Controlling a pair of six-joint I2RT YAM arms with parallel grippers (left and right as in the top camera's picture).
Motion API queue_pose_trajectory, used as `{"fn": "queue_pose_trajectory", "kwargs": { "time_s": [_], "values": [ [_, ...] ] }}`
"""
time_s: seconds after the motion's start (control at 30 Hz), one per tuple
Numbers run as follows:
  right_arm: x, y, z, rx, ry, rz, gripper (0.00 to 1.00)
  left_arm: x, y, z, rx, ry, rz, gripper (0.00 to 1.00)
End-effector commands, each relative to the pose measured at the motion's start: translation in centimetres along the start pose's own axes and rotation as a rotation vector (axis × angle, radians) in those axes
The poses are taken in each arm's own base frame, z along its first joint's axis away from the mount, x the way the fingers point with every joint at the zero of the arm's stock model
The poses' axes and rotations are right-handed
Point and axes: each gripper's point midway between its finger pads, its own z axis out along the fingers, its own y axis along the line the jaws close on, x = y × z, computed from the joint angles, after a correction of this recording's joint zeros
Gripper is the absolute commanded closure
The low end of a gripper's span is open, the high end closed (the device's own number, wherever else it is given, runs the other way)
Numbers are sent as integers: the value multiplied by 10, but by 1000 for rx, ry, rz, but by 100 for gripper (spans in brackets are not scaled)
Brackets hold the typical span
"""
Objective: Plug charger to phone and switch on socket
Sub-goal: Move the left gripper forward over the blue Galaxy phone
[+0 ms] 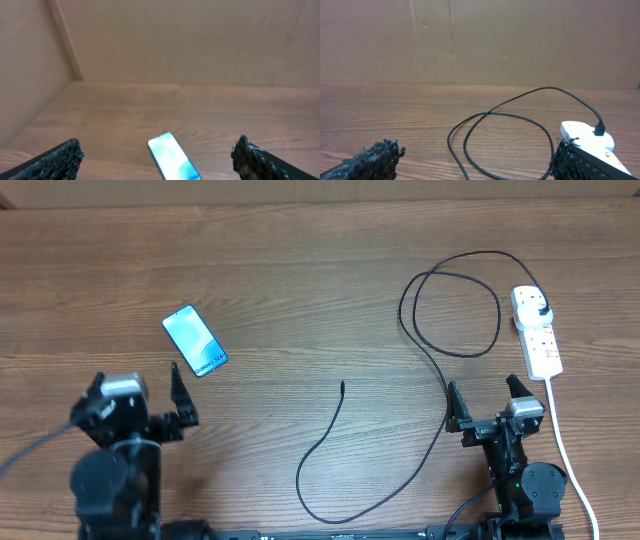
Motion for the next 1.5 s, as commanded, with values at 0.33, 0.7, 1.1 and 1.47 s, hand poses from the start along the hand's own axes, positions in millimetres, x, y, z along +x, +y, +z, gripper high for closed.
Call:
{"fn": "queue_pose_trajectory", "kwargs": {
  "time_s": [0.33,0.7,1.1,1.47],
  "values": [
    [2,1,0,-6,-5,-2,0,-38,-1,56,-12,314,22,0],
    [2,1,0,-6,-5,-2,0,-26,-27,85,123,630,38,1],
    [2,1,0,-6,-5,-2,0,22,-70,111,323,826,-83,1],
    [2,1,0,-6,-5,-2,0,62,-36,128,-103,997,-396,0]
  ]
}}
